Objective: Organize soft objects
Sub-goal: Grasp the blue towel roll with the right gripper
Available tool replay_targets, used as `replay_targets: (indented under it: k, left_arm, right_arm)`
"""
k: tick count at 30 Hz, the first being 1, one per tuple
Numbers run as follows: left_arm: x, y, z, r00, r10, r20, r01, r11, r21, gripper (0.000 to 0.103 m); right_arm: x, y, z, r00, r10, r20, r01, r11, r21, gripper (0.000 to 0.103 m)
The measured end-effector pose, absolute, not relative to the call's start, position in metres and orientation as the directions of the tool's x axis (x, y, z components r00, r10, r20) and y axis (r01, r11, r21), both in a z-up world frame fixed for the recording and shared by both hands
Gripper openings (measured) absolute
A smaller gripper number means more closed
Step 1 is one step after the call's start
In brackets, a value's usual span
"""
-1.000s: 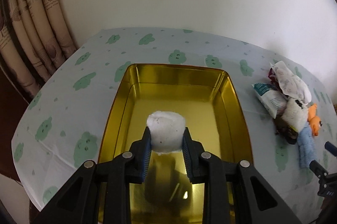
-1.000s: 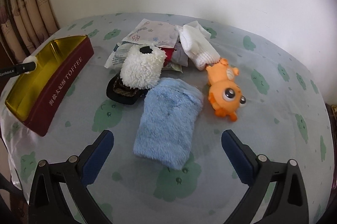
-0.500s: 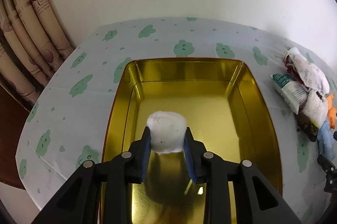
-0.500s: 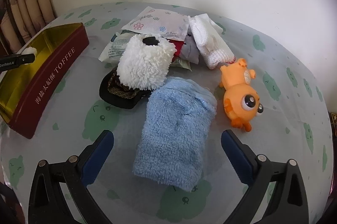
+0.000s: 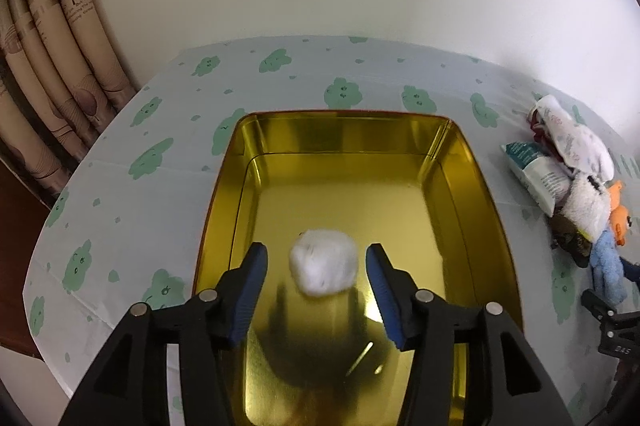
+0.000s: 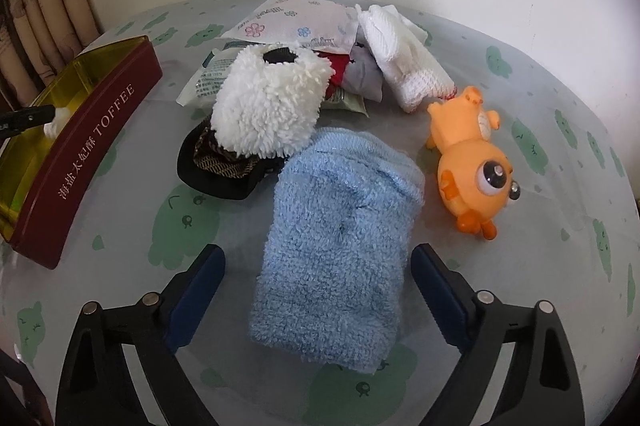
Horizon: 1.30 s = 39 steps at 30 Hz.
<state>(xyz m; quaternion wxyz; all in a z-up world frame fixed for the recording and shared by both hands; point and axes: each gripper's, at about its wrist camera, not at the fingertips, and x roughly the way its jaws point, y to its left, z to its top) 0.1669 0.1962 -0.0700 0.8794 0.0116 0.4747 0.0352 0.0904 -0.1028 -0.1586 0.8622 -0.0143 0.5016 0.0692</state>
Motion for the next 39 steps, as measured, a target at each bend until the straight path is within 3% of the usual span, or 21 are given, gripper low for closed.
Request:
replay_targets:
  k: [5,9,14,17,23,39]
  left_arm:
    - [0.144,0.196,-0.051,0.596,0.120,-0.794,-0.101,0.992,0.074,0.052]
    - [0.125,0.200,-0.041,0.615,0.193,-0.765,-0.168,0.979,0.113,0.052]
    - [0.100,0.215,-0.034,0.632,0.211,-0.745,-0.250,0.966,0.062,0.052]
    - [0.089,0.223,-0.033,0.638,0.227,-0.736,-0.285,0.957,0.049,0.052]
    - [0.075,0.235,-0.036,0.638,0.234,-0.734,-0.314,0.949,0.029,0.052]
    - [0.053,0.287,-0.046,0.635,0.233,-0.736,-0.436,0.895,-0.093,0.052]
  right_arm:
    - [0.090,-0.109,-0.160,0.492,0.132,-0.861,-0.115,0.990,0.086,0.091]
    - [0.089,-0.114,-0.158,0.512,0.118,-0.851,-0.099,0.992,0.078,0.071]
    - [0.088,-0.116,-0.155,0.515,0.127,-0.848,-0.095,0.991,0.091,0.067]
    - [0.086,-0.115,-0.154,0.513,0.128,-0.849,-0.096,0.991,0.091,0.051]
    - [0.085,-0.115,-0.153,0.509,0.107,-0.854,-0.096,0.993,0.067,0.031]
    - [0.056,-0.120,-0.124,0.540,0.077,-0.838,-0.078,0.996,0.042,0.026]
